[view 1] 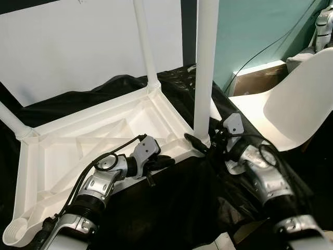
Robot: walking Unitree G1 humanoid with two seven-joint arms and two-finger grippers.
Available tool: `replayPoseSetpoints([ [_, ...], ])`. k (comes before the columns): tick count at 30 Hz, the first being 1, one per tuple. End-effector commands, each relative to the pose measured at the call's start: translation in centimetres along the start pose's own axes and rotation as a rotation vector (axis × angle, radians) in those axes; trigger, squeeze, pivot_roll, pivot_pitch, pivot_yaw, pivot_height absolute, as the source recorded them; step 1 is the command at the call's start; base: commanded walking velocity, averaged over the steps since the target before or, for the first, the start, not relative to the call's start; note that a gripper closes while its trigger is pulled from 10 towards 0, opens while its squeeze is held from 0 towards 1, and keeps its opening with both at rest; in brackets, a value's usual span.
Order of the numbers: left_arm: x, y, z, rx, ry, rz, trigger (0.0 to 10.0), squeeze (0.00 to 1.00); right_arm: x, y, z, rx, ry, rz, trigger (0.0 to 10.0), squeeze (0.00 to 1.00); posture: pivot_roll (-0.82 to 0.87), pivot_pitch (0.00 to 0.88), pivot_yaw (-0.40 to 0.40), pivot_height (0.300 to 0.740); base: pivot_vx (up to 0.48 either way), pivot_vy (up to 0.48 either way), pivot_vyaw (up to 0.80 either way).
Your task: Building children table
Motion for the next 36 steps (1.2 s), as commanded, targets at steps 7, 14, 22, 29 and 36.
replayPoseSetpoints([
  [7,-1.8,-0.5,2.0,-0.066,0.052,-0.067,10.0,0.00,-1.4,0.7,0.3,0.054,-0.074,-0.095,0.0,0.00,-0.08,0.000,0.076,0.740,0.000,0.000,0.00],
  [14,-2.0,-0.6,2.3,-0.074,0.057,-0.069,10.0,0.00,-2.8,1.1,-1.3,-0.003,-0.126,-0.081,0.0,0.00,-0.09,0.000,0.084,0.740,0.000,0.000,0.00],
  [22,-1.7,-1.0,2.4,-0.091,0.050,-0.065,10.0,0.00,-3.2,2.3,-3.9,-0.524,-0.144,0.155,0.0,0.00,-0.09,0.000,0.089,0.740,0.000,0.000,0.00],
  [29,-1.6,-1.1,2.6,-0.098,0.051,-0.062,10.0,0.00,-3.3,2.2,-3.8,-0.525,-0.162,0.144,0.0,0.00,-0.09,0.000,0.089,0.740,0.000,0.000,0.00],
  [36,-1.4,-1.5,2.7,-0.099,0.055,-0.052,10.0,0.00,-2.7,0.8,-4.1,-0.408,-0.188,0.134,10.0,1.00,-0.10,0.000,0.081,0.740,0.000,0.000,0.00],
])
Point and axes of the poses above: a point about 5 cm out from each wrist's last joint towards the gripper, its own y axis pointing back from the gripper into the wrist, its own x axis along the axis of the wrist's last joint, z = x × y, the point moved 1 cm from there along -y, pointing out of the wrist towards the gripper, and after that the axes turned 10 degrees about -y, right-handed, at the moved point
